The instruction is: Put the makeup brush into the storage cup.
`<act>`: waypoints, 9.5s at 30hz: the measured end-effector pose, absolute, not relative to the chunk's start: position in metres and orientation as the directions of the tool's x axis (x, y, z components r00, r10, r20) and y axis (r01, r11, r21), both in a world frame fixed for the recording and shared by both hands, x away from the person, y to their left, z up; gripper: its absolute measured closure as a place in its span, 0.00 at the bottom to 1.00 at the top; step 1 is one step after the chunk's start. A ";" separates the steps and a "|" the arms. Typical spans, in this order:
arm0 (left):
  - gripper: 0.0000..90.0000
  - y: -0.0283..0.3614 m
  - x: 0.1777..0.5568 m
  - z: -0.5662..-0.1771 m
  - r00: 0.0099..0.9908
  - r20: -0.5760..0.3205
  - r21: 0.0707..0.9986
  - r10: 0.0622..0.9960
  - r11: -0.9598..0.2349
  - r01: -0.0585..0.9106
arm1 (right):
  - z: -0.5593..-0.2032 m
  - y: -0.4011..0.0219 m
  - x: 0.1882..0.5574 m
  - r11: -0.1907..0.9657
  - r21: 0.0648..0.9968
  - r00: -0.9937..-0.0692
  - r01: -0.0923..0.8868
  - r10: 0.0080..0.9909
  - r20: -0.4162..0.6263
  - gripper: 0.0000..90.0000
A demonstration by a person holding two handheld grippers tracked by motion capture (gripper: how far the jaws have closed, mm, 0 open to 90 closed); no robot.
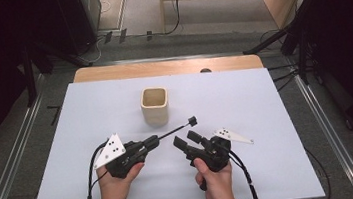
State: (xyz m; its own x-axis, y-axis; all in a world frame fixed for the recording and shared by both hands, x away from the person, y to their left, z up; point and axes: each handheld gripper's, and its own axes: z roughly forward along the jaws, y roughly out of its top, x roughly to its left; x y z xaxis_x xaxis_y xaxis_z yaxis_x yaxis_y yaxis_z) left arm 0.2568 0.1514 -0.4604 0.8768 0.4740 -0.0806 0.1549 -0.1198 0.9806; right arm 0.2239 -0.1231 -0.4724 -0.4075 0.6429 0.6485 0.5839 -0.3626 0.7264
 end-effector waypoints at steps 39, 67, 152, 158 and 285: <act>0.96 0.129 0.246 -0.473 0.905 -0.054 0.978 0.422 -0.161 0.134 | -0.499 -0.140 0.236 -0.560 0.496 -0.273 0.664 0.437 0.857 0.71; 0.65 0.115 0.247 -0.471 0.913 -0.151 0.933 0.380 -0.249 0.259 | -0.463 -0.110 0.215 -0.198 0.871 -0.594 0.450 0.662 0.457 0.97; 0.96 0.164 0.288 -0.438 0.831 -0.174 0.952 0.529 -0.126 0.280 | -0.499 -0.299 0.175 0.063 0.955 -0.444 0.289 0.893 0.076 0.00; 0.96 0.168 0.300 -0.429 0.816 -0.189 0.953 0.546 -0.099 0.287 | -0.501 -0.307 0.173 0.056 0.953 -0.425 0.296 0.901 0.080 0.00; 0.00 0.149 0.370 -0.443 0.740 -0.158 0.939 0.654 -0.133 0.318 | -0.510 -0.309 0.177 0.051 0.942 -0.406 0.331 0.909 0.093 0.00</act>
